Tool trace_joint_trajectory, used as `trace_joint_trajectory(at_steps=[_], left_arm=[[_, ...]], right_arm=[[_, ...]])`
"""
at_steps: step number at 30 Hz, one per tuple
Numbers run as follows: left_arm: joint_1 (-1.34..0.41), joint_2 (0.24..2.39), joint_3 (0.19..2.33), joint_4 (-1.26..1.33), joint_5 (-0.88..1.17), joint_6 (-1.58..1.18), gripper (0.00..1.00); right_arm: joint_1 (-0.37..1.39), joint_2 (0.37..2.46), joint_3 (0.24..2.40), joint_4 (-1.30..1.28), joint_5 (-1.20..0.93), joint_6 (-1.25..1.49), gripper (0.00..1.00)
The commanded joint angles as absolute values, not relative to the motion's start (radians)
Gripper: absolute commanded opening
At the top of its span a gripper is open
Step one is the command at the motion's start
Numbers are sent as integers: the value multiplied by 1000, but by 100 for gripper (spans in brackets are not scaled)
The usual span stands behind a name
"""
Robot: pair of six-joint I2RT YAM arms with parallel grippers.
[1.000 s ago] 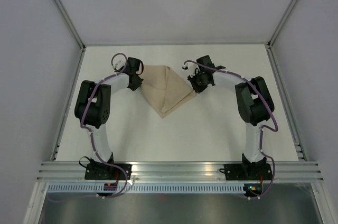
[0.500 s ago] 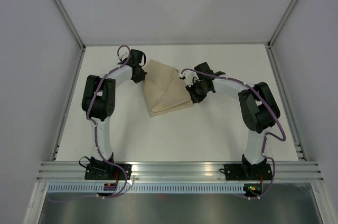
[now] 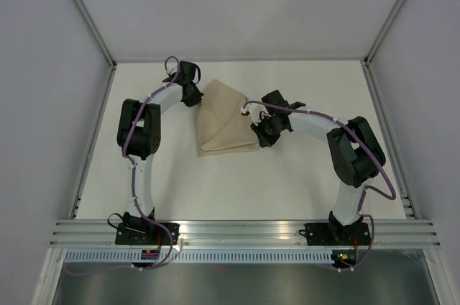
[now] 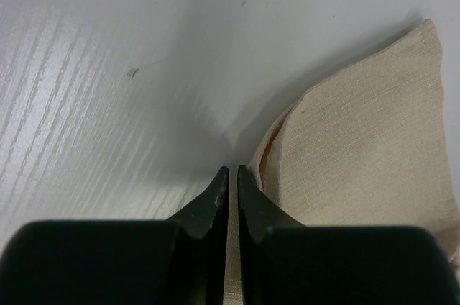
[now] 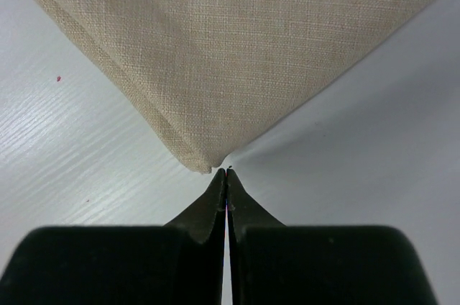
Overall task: Fold the napkin, place the utensils inside, and roll it up
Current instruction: Adjust the napkin at the center of the board.
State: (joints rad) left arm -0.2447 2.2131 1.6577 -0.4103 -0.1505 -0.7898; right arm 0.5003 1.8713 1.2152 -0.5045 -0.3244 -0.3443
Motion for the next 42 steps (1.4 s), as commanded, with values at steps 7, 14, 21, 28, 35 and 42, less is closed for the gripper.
trace_joint_trajectory(at_steps=[7,14,21,28,35,42], left_arm=[[-222,2218,1763,-414,-89,-703,19],[-137,2048,1660,-400,-89,-674,33],[-109,1746,1461,-354,-65,-635,47],[-109,1407,1197,-230,52,-634,56],[-115,1178,951,-100,129,-614,59],[-120,1088,859,-71,138,-597,59]], right_arm=[[503,1801,1204,-518,-296,-362,2],[477,1704,1239,-509,-244,-402,7],[488,1637,1264,-494,-340,-589,27],[649,1654,1148,-302,-298,-747,51],[690,1677,1091,-193,-359,-828,58],[739,1658,1017,-104,-377,-885,70]])
